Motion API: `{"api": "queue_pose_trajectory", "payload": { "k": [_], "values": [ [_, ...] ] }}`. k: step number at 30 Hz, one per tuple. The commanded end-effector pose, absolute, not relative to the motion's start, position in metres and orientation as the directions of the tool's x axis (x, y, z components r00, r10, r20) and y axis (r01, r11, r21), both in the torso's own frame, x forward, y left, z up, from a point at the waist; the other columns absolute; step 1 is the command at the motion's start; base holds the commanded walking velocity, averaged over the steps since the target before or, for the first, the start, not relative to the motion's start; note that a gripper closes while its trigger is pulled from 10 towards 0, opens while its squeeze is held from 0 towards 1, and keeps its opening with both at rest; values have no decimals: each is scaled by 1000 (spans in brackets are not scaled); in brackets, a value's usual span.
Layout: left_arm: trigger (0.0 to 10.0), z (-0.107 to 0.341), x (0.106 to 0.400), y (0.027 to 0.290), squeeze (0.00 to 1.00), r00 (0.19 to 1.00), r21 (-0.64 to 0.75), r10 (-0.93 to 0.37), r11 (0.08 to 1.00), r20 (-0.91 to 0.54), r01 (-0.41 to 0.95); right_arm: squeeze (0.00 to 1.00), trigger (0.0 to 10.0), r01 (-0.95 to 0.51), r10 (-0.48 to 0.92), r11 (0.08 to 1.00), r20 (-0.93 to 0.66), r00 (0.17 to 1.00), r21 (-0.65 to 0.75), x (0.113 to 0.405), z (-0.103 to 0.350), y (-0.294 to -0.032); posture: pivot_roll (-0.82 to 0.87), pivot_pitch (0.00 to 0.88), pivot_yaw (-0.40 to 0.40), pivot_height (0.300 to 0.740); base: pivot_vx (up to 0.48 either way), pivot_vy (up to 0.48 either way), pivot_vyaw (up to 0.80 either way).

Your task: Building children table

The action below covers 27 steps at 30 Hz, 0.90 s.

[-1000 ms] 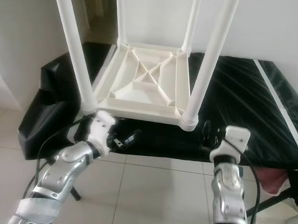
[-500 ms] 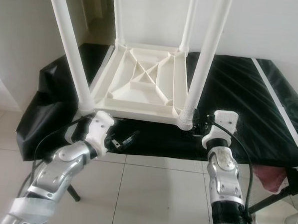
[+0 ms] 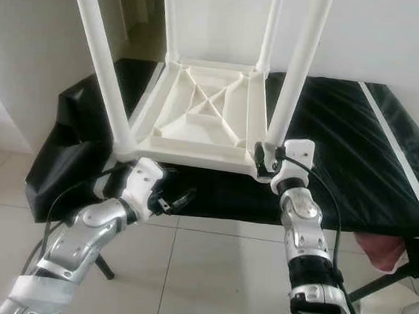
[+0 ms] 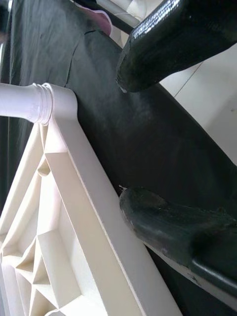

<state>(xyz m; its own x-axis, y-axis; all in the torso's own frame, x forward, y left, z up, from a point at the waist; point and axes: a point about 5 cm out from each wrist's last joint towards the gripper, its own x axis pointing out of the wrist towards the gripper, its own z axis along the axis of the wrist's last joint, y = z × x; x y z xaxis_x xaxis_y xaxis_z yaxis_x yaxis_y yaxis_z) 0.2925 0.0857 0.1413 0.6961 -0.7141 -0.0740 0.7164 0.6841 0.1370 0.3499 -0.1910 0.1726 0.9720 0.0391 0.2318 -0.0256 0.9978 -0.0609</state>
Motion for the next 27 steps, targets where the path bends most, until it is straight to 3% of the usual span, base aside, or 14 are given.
{"api": "queue_pose_trajectory", "payload": {
  "k": [1,10,11,12,14,15,16,17,18,19,27],
  "values": [
    [10000,142,281,79,0,524,118,-845,513,-107,850,0,10000,6,12,998,267,964,-64,356,184,-192,9,8,-15,740,0,0,0],
    [10000,138,268,84,0,529,79,-839,523,-125,849,0,10000,7,12,999,349,937,-53,368,216,-179,31,54,-30,740,0,0,0],
    [10000,137,267,84,0,531,79,-838,526,-126,847,0,4745,13,7,999,351,936,-53,370,219,-179,33,60,-33,740,0,0,0],
    [10000,137,267,84,0,534,79,-836,528,-127,846,0,3686,21,-2,998,352,936,-51,371,221,-180,34,61,-35,740,0,0,0],
    [10000,137,266,85,0,536,74,-835,531,-128,844,0,3686,25,-7,999,353,936,-46,372,222,-180,34,63,-36,740,0,0,0],
    [10000,136,266,85,0,540,70,-832,536,-130,842,0,0,35,-18,998,351,936,-42,373,224,-181,37,66,-39,740,0,0,0],
    [10000,136,266,85,0,540,70,-832,536,-130,842,0,0,35,-18,998,351,936,-42,373,224,-181,37,66,-39,740,0,0,0],
    [10000,135,265,86,0,545,66,-827,542,-134,838,0,1451,35,-19,999,346,938,-38,374,225,-181,39,67,-41,740,0,0,0],
    [10000,135,265,86,0,545,66,-827,542,-134,838,0,1451,35,-19,999,346,938,-38,374,225,-181,39,67,-41,740,0,0,0],
    [10000,135,263,86,0,547,63,-826,544,-137,837,0,10000,43,-28,998,341,939,-38,376,225,-181,39,68,-42,740,0,0,0],
    [10000,132,264,96,0,576,71,-799,573,-170,816,0,10000,64,-46,996,287,957,-57,379,217,-181,41,74,-43,740,0,0,0]
  ]
}}
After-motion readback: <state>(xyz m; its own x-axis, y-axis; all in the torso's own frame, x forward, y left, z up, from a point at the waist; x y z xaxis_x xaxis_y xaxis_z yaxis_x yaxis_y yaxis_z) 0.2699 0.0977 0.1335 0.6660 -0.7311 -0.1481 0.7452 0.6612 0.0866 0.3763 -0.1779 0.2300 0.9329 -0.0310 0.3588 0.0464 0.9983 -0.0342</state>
